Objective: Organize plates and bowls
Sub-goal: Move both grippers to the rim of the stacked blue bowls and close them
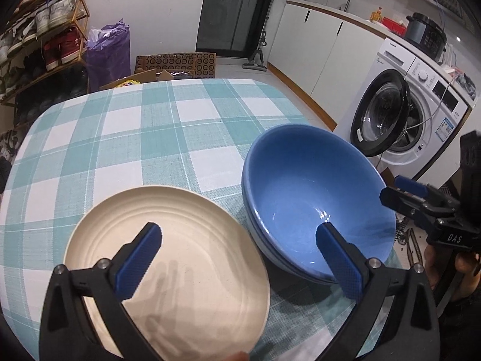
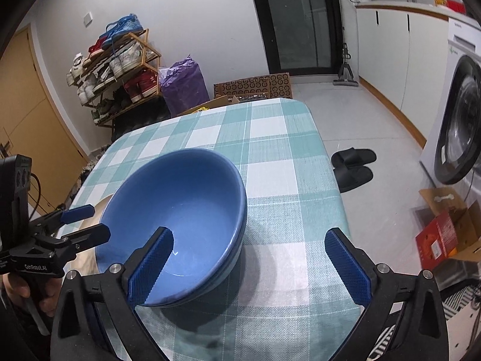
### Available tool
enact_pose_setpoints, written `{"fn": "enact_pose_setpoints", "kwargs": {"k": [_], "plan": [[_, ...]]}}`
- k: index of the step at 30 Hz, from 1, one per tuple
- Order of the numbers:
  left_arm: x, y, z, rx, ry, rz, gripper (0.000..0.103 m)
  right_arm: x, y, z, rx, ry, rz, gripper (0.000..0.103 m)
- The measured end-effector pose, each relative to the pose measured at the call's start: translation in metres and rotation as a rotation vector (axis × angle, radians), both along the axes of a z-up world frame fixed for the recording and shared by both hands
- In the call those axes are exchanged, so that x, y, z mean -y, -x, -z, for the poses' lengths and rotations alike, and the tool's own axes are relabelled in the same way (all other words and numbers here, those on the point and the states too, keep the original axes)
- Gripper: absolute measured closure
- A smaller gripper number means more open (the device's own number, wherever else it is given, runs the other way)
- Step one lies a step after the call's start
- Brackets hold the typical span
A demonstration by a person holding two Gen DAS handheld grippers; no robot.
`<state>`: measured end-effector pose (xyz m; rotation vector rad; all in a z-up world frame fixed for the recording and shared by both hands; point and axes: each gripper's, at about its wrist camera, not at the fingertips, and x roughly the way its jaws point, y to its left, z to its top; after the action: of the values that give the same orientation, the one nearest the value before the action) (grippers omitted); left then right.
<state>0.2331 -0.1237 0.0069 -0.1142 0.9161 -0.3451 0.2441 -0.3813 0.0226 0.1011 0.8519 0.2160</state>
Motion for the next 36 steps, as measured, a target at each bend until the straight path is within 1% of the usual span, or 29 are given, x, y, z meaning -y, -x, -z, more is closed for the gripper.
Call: {"fn": "enact_pose_setpoints", "kwargs": {"k": [5,11,17,21,22,24,25,26,27,29,31,32,34,36], "plan": [[-0.002,-0.003,0.003,-0.009,0.032,-0.006,0.000,0.005,-0.003,0.009,-0.027,-0.024,0.029,0.001],[-0.002,-0.007,0.007,-0.010,0.057,-0.014,0.000,0.002,-0.008,0.018,-0.048,-0.071,0.020,0.001],[-0.001,-0.012,0.008,-0.016,0.079,-0.004,0.004,-0.005,-0.012,0.024,-0.055,-0.088,0.009,0.001],[-0.003,-0.013,0.008,-0.017,0.118,0.009,0.005,-0.006,-0.015,0.027,-0.061,-0.104,0.006,0.003],[-0.003,-0.012,0.007,-0.011,0.131,0.019,0.006,-0.007,-0.015,0.028,-0.064,-0.103,0.004,0.007],[-0.002,-0.011,0.006,-0.005,0.146,0.034,0.010,-0.008,-0.016,0.030,-0.072,-0.103,-0.004,0.012],[-0.002,-0.011,0.006,-0.002,0.148,0.038,0.010,-0.009,-0.016,0.030,-0.075,-0.106,-0.007,0.013],[-0.001,-0.010,0.005,0.002,0.150,0.040,0.013,-0.009,-0.016,0.030,-0.076,-0.112,-0.009,0.014],[-0.001,-0.010,0.005,0.009,0.156,0.045,0.016,-0.009,-0.016,0.030,-0.077,-0.119,-0.013,0.018],[0.001,-0.009,0.005,0.008,0.164,0.060,0.017,-0.010,-0.017,0.031,-0.080,-0.124,-0.019,0.020],[0.003,-0.009,0.006,0.004,0.170,0.071,0.024,-0.011,-0.017,0.032,-0.082,-0.116,-0.021,0.024],[0.004,-0.009,0.006,-0.001,0.171,0.075,0.029,-0.011,-0.017,0.032,-0.084,-0.116,-0.022,0.026],[0.005,-0.010,0.008,-0.011,0.177,0.076,0.032,-0.011,-0.017,0.033,-0.088,-0.123,-0.025,0.028],[0.005,-0.011,0.010,-0.029,0.198,0.077,0.038,-0.012,-0.017,0.032,-0.089,-0.126,-0.029,0.030]]}}
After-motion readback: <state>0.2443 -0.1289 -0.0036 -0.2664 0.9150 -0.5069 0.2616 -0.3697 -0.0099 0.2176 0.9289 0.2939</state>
